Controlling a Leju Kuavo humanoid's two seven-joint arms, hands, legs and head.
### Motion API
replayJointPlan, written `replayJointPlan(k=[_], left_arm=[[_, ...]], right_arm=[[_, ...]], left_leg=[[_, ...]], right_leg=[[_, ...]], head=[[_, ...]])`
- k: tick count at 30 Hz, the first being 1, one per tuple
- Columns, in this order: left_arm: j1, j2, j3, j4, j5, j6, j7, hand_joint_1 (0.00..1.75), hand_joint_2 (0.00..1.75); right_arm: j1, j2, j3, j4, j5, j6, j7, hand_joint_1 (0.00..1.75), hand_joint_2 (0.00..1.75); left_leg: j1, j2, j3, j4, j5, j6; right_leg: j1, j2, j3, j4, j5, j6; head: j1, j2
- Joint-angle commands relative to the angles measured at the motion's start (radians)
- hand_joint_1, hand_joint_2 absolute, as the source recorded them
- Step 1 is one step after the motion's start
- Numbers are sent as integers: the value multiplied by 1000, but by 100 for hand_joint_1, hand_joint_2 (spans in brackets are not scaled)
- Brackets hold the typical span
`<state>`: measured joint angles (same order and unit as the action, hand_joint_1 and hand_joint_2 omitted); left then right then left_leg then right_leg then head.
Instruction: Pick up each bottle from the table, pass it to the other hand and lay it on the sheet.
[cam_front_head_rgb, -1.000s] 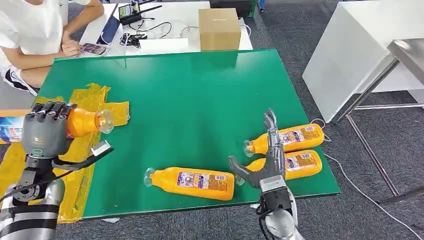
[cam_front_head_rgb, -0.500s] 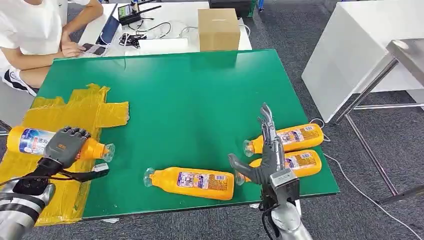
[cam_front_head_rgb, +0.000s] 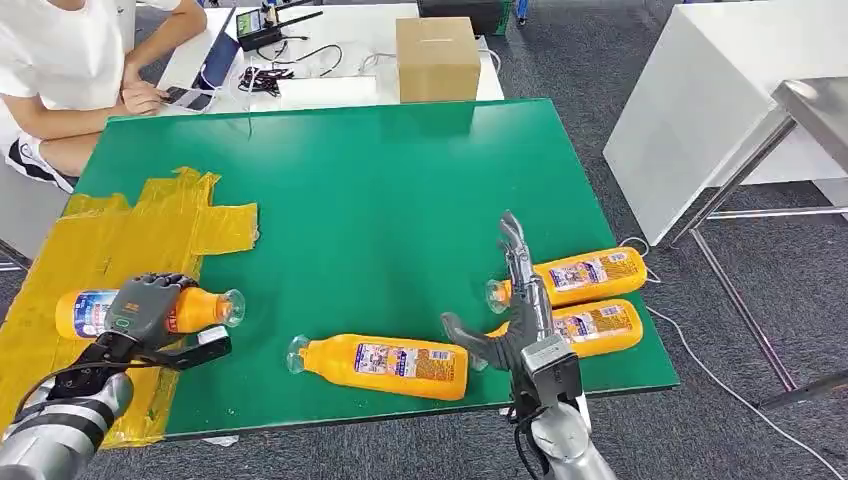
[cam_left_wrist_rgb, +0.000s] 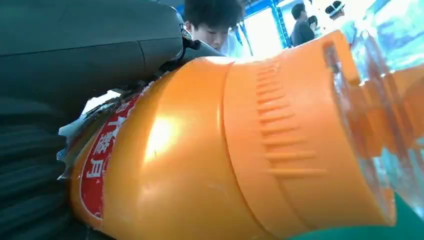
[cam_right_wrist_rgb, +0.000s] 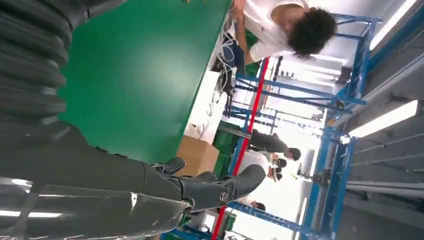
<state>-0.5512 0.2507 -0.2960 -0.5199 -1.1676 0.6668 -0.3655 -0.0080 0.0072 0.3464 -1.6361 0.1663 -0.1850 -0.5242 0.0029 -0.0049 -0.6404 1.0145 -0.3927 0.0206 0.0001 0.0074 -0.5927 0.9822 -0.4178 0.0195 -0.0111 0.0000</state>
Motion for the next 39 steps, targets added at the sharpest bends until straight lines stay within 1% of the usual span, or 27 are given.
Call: replayJointPlan(k=[1,2,3,4,5,6,7,9,11,13,16,17,18,22,25,27,29,30,31,33,34,35,37,39], left_arm=[[-28,-93,114,61,129,-31,-95,61,175],[-27,-99,118,60,139,-35,-99,0,175],[-25,-103,118,60,144,-38,-101,0,175],[-29,-103,114,72,145,-64,-96,0,175],[-29,-99,100,76,125,-62,-69,0,175],[-30,-95,81,83,99,-60,-42,0,175],[-29,-94,80,83,99,-59,-41,0,175],[-28,-93,81,84,99,-58,-41,0,175],[-28,-93,81,84,99,-58,-41,0,175],[-33,-80,39,110,30,-70,31,0,175],[-26,-76,31,114,17,-66,43,0,175],[-26,-76,31,114,17,-66,43,0,175],[-27,-76,28,119,14,-71,47,0,175],[-18,-68,-33,125,-79,-60,108,0,175],[-12,-77,-25,118,-68,-59,101,0,175],[-13,-80,-25,118,-68,-60,102,0,175],[-13,-80,-25,118,-68,-60,102,0,175],[-13,-80,-25,118,-68,-60,102,0,175],[-12,-82,-17,112,-59,-57,93,0,175],[-2,-94,3,92,-32,-24,69,0,175],[1,-102,15,79,-14,3,52,0,175],[15,-112,40,23,11,31,30,0,175],[47,-145,113,-93,46,31,-22,0,175],[44,-158,118,-109,49,31,-17,0,175]], right_arm=[[-50,-7,41,103,1,13,14,0,175],[-52,-6,45,107,3,16,16,0,175],[-56,-5,50,113,4,18,17,0,175],[-60,-4,54,118,6,20,19,0,175],[-64,-5,58,123,9,23,21,0,175],[-66,-6,62,126,15,24,26,0,175],[-67,-5,62,127,15,24,26,0,175],[-68,-5,63,127,15,24,26,0,175],[-68,-5,63,127,15,24,26,0,175],[-75,-8,67,133,30,24,35,0,175],[-78,-9,66,136,31,24,36,0,175],[-78,-9,66,136,31,24,36,0,175],[-79,-9,66,137,32,24,37,0,175],[-81,-10,64,142,40,25,45,0,175],[-85,-10,65,147,43,28,51,0,175],[-85,-10,65,148,43,28,51,0,175],[-85,-10,65,148,43,28,51,0,175],[-85,-10,65,148,43,28,51,0,175],[-88,-13,69,152,50,31,59,0,175],[-93,-25,85,165,88,32,83,0,175],[-94,-28,90,172,102,31,85,0,175],[-96,-34,100,179,122,30,87,0,175],[-88,-41,113,179,163,17,95,0,175],[-82,-44,118,176,170,14,96,0,175]], left_leg=[[0,-1,5,-1,-2,-1],[0,-1,3,-1,-1,-1],[0,-1,5,-1,-2,-1],[0,-2,4,-1,-1,-1],[0,-1,2,-1,-1,-1],[0,-1,4,-1,-1,-1],[0,0,2,-1,-1,-1],[0,0,5,-1,-2,-1],[0,0,2,-1,-1,-1],[1,0,6,-1,-2,-1],[0,0,2,-1,-1,0],[0,1,5,-1,-2,-1],[0,0,5,-1,-2,-1],[0,1,4,-1,-1,-1],[0,1,7,-1,-2,-1],[0,0,4,-1,-1,-1],[0,1,6,-1,-1,-1],[0,0,4,-1,-1,0],[0,1,7,-1,-1,-1],[0,0,5,-1,-1,0],[0,1,7,-1,-1,-1],[0,0,6,-1,0,0],[0,0,7,-1,-1,-1],[0,-4,7,-1,-1,0]], right_leg=[[0,-2,6,-1,-2,0],[0,-1,3,-1,-1,0],[0,-2,6,-2,-2,0],[0,-2,5,-1,-1,0],[0,-1,3,-1,0,0],[0,-1,5,-1,-1,0],[0,0,3,-1,0,0],[0,0,5,-1,-1,0],[0,0,3,-1,0,0],[1,-1,7,-1,-2,0],[0,0,2,-1,0,0],[0,1,5,-1,-1,0],[0,0,5,-1,-1,0],[0,1,4,-1,-1,0],[0,1,7,-1,-1,0],[0,0,5,-1,0,0],[0,1,7,-1,-1,0],[0,0,5,-1,0,0],[0,1,7,-2,-1,0],[0,0,6,-1,0,0],[0,1,7,-2,-1,0],[0,0,6,-1,0,0],[0,0,8,-2,-1,1],[1,-4,9,-2,-2,1]], head=[[0,0],[0,0],[0,0],[0,0],[0,0],[0,0],[0,0],[0,0],[0,0],[0,0],[0,0],[0,0],[0,0],[0,0],[0,0],[0,0],[0,0],[0,0],[0,0],[0,0],[0,0],[0,0],[0,0],[0,0]])
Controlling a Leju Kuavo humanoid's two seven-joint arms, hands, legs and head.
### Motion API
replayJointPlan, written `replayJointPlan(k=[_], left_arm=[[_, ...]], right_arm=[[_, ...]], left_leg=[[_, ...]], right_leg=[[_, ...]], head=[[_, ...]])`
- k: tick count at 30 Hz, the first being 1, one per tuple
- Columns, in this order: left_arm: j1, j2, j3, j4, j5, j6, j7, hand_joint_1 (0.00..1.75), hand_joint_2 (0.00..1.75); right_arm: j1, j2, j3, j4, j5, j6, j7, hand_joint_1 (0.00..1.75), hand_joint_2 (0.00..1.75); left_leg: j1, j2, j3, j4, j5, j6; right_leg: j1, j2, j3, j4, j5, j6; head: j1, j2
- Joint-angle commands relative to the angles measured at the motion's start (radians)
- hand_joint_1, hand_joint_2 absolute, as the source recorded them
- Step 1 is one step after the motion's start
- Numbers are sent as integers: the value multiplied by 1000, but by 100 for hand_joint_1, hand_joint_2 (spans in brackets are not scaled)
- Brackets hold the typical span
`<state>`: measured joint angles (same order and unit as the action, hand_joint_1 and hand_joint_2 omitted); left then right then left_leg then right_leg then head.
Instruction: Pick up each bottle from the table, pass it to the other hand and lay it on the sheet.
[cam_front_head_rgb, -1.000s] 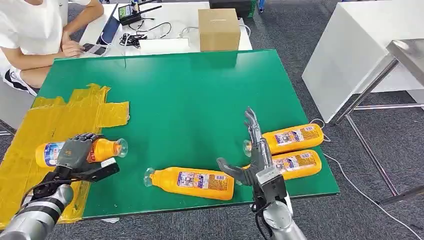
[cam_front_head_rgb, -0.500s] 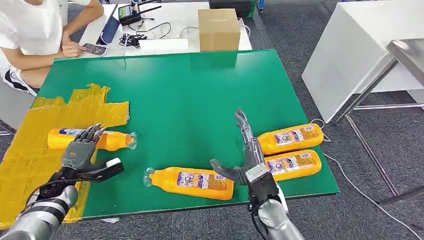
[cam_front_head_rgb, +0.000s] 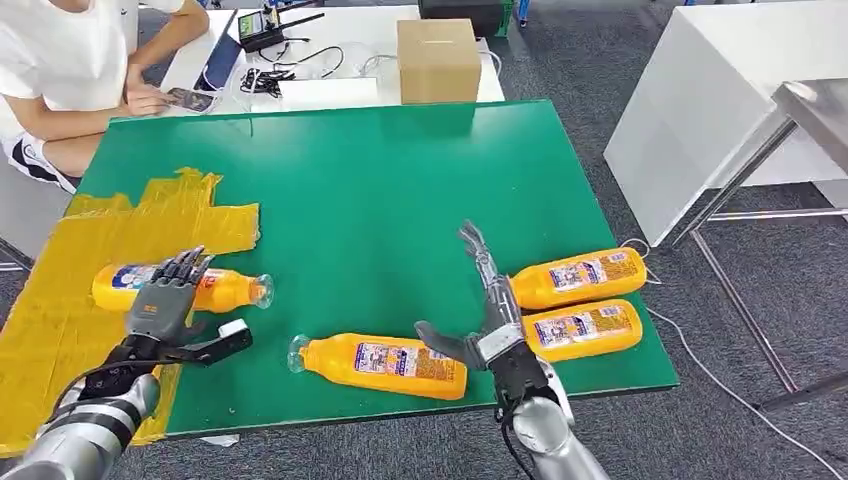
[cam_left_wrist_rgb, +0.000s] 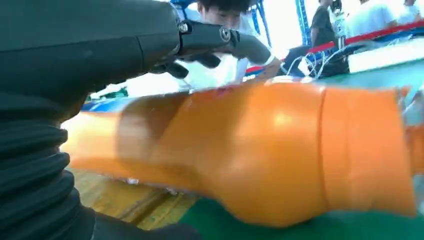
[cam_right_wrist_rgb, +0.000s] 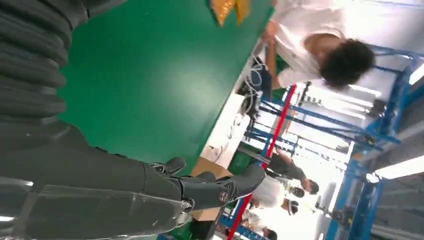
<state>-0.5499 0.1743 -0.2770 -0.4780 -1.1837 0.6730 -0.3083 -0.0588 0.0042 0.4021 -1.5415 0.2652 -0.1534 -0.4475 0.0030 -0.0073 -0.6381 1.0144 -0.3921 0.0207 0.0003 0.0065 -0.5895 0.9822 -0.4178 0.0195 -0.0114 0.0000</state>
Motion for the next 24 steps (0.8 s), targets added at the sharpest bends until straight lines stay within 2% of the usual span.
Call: replayJointPlan(k=[1,2,3,4,6,7,12,14,16,19,24], left_arm=[[61,-95,128,-211,105,25,-118,0,175],[74,-111,151,-255,118,25,-145,0,175],[98,-153,176,-347,259,25,-248,0,175],[117,-156,145,-423,330,-8,-245,0,175],[202,-156,108,-707,562,-122,-251,0,175],[227,-153,109,-799,642,-162,-253,0,175],[236,-136,107,-818,642,-173,-227,0,175],[255,-168,161,-889,820,-199,-300,0,175],[287,-162,194,-1012,909,-249,-305,0,175],[310,-152,211,-1083,921,-281,-296,0,175],[327,-184,192,-1099,955,-340,-317,0,175]], right_arm=[[-33,-49,72,84,101,-21,31,0,175],[-29,-49,77,85,115,-25,36,0,175],[-28,-63,101,89,195,-36,71,0,175],[-23,-66,109,92,222,-42,84,0,175],[-25,-85,151,113,331,-49,136,0,175],[-26,-92,169,118,366,-46,153,0,175],[-27,-93,173,119,370,-50,156,0,175],[-37,-107,208,125,444,-52,172,0,175],[-43,-120,246,124,475,-45,171,0,175],[-66,-137,288,130,468,10,169,0,175],[-138,-144,377,234,517,69,209,0,175]], left_leg=[[0,-2,3,-1,-1,0],[0,-2,4,0,-2,-1],[0,-1,2,0,-1,0],[0,-4,0,0,-1,0],[0,-5,2,0,-2,0],[0,-3,-1,0,-1,0],[0,0,0,1,-2,0],[-1,1,0,0,-2,0],[0,1,-1,1,-3,0],[0,3,0,2,-4,-1],[0,3,3,0,-4,0]], right_leg=[[0,-3,4,-2,-2,1],[0,-3,5,-1,-2,1],[0,-2,2,-1,-1,1],[0,-4,2,-1,-1,1],[0,-6,5,-2,-3,1],[0,-3,1,-1,-1,1],[0,0,0,-1,-1,1],[0,1,0,-1,-1,1],[0,1,-1,-1,-1,1],[1,2,0,0,-2,1],[0,2,3,-2,-2,1]], head=[[0,0],[0,0],[0,0],[0,0],[0,0],[0,0],[0,0],[0,0],[0,0],[0,0],[0,0]])
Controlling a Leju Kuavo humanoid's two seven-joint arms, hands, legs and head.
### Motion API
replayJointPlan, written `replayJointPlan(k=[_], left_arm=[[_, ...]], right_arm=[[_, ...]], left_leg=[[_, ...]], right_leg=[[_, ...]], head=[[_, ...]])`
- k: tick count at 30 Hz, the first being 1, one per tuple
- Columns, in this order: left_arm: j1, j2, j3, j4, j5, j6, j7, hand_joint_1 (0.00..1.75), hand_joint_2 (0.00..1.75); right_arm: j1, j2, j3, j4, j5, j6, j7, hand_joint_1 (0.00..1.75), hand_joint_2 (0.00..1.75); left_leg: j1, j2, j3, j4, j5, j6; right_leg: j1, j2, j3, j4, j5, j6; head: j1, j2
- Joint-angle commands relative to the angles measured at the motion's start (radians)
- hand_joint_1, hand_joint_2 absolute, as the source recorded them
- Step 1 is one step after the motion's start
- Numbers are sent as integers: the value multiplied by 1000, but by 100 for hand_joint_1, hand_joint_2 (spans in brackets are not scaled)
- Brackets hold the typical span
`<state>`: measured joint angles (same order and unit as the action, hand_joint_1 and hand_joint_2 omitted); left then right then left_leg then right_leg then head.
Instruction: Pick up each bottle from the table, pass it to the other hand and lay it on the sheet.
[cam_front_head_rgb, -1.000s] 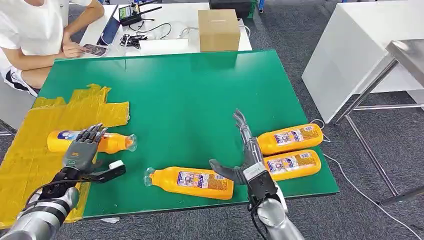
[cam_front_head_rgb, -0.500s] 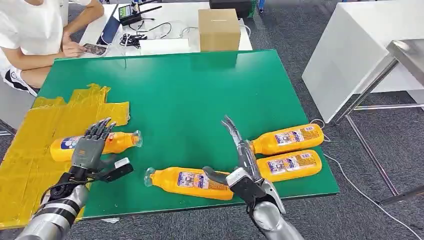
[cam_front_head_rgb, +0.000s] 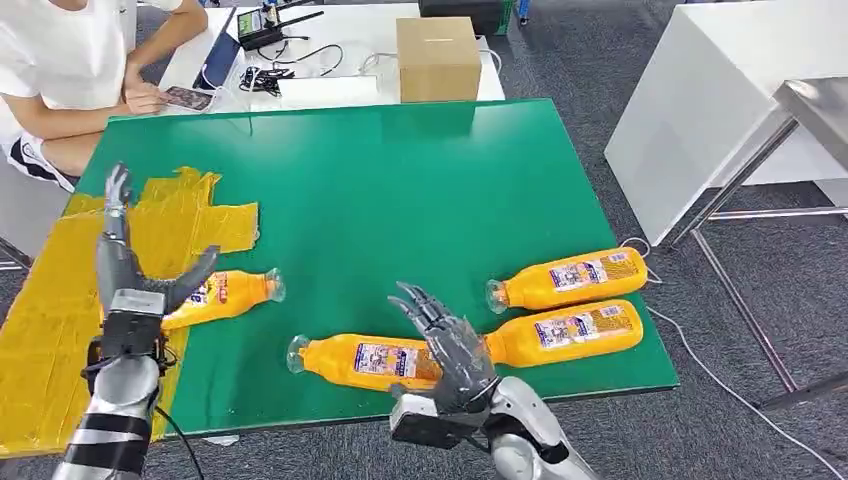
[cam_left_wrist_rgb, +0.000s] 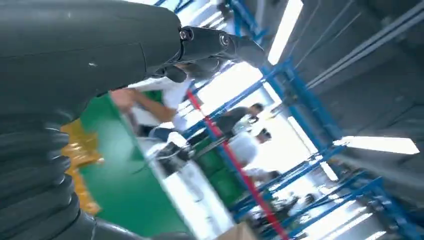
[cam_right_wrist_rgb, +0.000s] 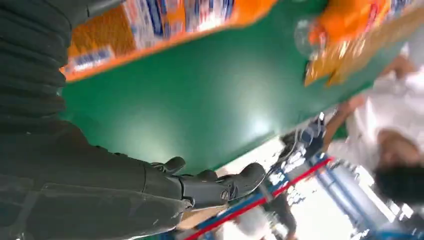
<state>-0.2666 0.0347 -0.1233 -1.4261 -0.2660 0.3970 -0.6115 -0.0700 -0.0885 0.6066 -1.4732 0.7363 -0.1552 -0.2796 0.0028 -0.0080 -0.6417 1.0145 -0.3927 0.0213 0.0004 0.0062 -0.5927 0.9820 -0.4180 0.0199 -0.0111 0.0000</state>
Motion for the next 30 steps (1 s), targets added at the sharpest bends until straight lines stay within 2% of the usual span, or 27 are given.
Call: replayJointPlan(k=[1,5,8,13,14,18,30], left_arm=[[45,-50,30,-148,40,-68,-16,0,175],[53,-67,6,-147,66,-85,-27,0,175],[54,-82,-15,-157,107,-114,-31,0,175],[58,-87,-36,-163,104,-116,-26,0,175],[64,-89,-36,-163,101,-113,-18,0,175],[69,-89,-34,-161,100,-112,-15,0,175],[95,-96,-16,-170,92,-109,-5,0,175]], right_arm=[[-137,-49,186,190,56,74,55,0,175],[-175,-25,221,282,65,91,86,0,175],[-214,22,238,386,99,79,159,0,175],[-237,64,242,460,143,56,228,0,175],[-244,82,247,488,177,38,269,0,175],[-242,89,251,491,195,27,287,0,175],[-212,106,221,471,242,-9,352,0,175]], left_leg=[[0,2,4,0,-1,0],[0,2,4,-1,-1,0],[0,2,6,-1,-2,-1],[0,2,6,-1,-2,-1],[0,1,3,-1,-1,-1],[0,2,8,-2,-2,-1],[0,2,5,-1,0,-1]], right_leg=[[0,2,4,-1,0,0],[0,1,4,-2,0,0],[0,2,6,-2,-1,0],[0,1,6,-1,-1,0],[0,1,3,-1,0,0],[0,1,8,-2,-1,0],[0,0,4,-1,0,0]], head=[[0,0],[0,0],[0,0],[0,0],[0,0],[0,0],[0,0]])
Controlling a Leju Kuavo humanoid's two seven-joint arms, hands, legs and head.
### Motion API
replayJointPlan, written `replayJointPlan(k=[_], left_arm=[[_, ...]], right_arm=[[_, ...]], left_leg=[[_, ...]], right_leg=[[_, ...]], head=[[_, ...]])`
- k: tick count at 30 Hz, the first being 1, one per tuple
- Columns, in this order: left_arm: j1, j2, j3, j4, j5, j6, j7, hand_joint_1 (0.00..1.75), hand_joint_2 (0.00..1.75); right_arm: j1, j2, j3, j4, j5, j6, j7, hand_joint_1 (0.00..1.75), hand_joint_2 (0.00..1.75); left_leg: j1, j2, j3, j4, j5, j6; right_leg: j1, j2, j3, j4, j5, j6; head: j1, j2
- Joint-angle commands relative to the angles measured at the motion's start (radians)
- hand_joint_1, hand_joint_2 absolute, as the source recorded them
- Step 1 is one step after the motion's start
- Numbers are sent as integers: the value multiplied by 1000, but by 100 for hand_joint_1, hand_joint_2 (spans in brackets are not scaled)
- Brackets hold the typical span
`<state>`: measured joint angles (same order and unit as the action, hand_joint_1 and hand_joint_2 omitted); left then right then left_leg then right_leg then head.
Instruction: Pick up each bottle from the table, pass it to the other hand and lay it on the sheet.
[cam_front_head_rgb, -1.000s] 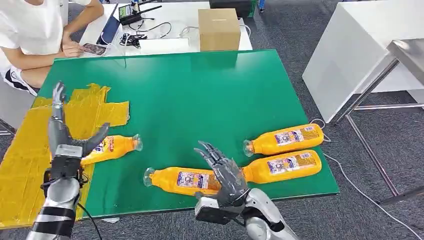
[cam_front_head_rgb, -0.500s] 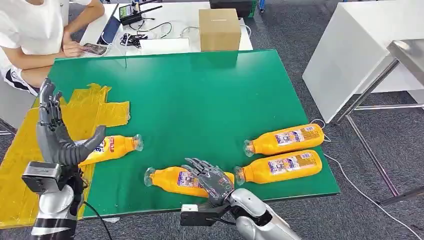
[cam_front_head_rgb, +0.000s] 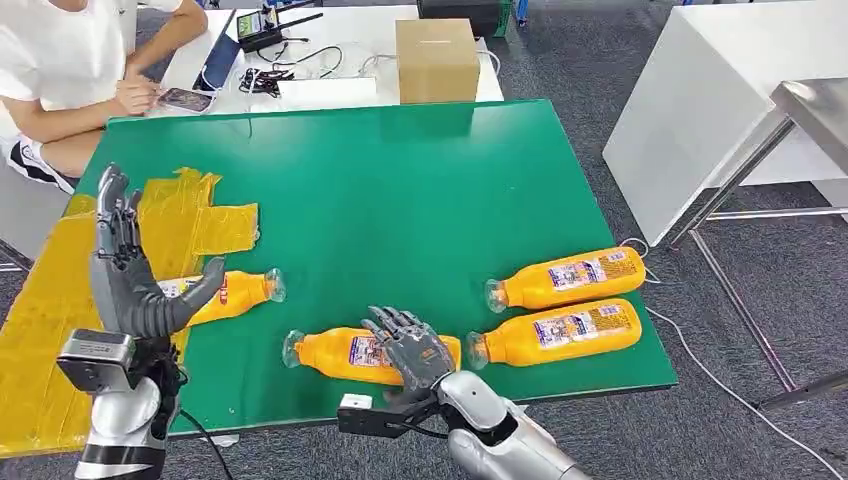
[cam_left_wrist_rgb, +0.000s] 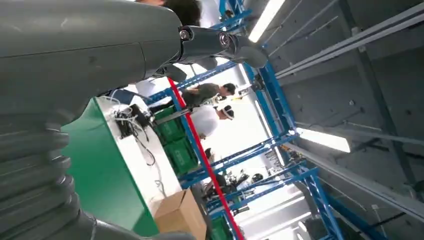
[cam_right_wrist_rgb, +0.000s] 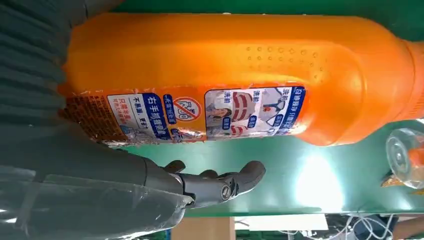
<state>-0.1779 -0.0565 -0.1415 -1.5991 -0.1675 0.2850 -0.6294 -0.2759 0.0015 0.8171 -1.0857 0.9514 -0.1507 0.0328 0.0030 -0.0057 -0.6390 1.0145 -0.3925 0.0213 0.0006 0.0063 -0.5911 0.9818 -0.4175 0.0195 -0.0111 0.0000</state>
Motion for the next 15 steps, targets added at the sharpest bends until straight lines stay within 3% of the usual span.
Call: replayJointPlan(k=[1,7,8,9,10,11,12,15], left_arm=[[12,-5,4,2,-8,4,14,0,175],[27,-9,6,3,-14,2,16,0,175],[27,-9,4,5,-15,3,16,0,175],[26,-10,2,8,-16,5,16,0,175],[24,-10,1,10,-16,4,16,0,175],[22,-10,0,12,-14,2,16,0,175],[20,-10,0,12,-14,2,16,0,175],[19,-12,3,6,-5,-1,14,0,175]], right_arm=[[-2,20,5,81,31,-13,46,0,175],[3,31,-21,97,30,13,69,3,175],[-4,32,-24,111,26,26,74,33,175],[-13,33,-23,125,24,38,76,77,175],[-19,33,-23,134,21,46,75,134,175],[-23,36,-30,144,5,59,69,161,175],[-28,35,-32,149,-1,64,68,173,175],[-48,35,-27,168,-2,73,69,175,175]], left_leg=[[0,0,2,-1,-1,-1],[0,0,5,-1,-1,-1],[0,0,4,-1,-1,-1],[0,0,2,-1,0,-1],[0,0,3,-1,-1,-1],[0,0,5,-1,-2,-1],[0,0,2,-1,0,-1],[0,0,4,-1,-1,-1]], right_leg=[[0,0,3,-1,-1,0],[0,-1,5,-2,-2,0],[0,-1,5,-1,-1,0],[0,-1,2,-1,0,0],[0,-1,3,-1,-1,0],[0,-1,5,-2,-1,0],[0,-1,2,-1,0,0],[0,-1,4,-2,-1,0]], head=[[0,0],[0,0],[0,0],[0,0],[0,0],[0,0],[0,0],[0,0]])
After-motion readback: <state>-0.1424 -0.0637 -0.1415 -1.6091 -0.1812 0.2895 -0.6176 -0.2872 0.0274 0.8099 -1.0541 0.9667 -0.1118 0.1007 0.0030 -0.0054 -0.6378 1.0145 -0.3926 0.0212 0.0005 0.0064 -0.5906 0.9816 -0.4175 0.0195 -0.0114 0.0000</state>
